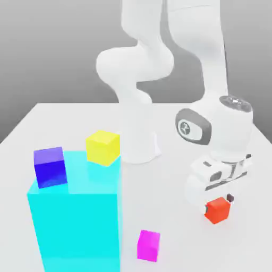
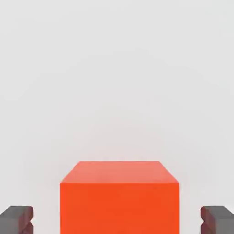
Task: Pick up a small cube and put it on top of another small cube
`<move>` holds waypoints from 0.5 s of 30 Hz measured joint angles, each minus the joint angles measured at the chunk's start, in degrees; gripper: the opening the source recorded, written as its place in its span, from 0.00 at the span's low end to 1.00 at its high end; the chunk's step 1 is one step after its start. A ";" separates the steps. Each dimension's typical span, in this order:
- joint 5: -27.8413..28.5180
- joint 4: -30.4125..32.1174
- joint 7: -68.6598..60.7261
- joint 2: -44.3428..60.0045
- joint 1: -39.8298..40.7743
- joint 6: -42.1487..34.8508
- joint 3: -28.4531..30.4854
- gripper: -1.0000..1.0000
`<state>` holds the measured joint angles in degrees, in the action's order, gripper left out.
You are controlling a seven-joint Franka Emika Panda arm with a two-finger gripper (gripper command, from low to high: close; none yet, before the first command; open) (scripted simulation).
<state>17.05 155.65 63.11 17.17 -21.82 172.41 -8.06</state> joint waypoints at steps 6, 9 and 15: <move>-0.81 0.21 -0.58 -0.96 0.68 -0.69 -0.90 0.00; -6.56 1.41 -4.90 -6.40 3.80 -4.83 -5.36 0.00; -15.05 -1.95 -6.37 -14.83 6.51 -15.56 -7.26 0.00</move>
<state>2.00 153.70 56.74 2.34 -15.31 156.84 -15.32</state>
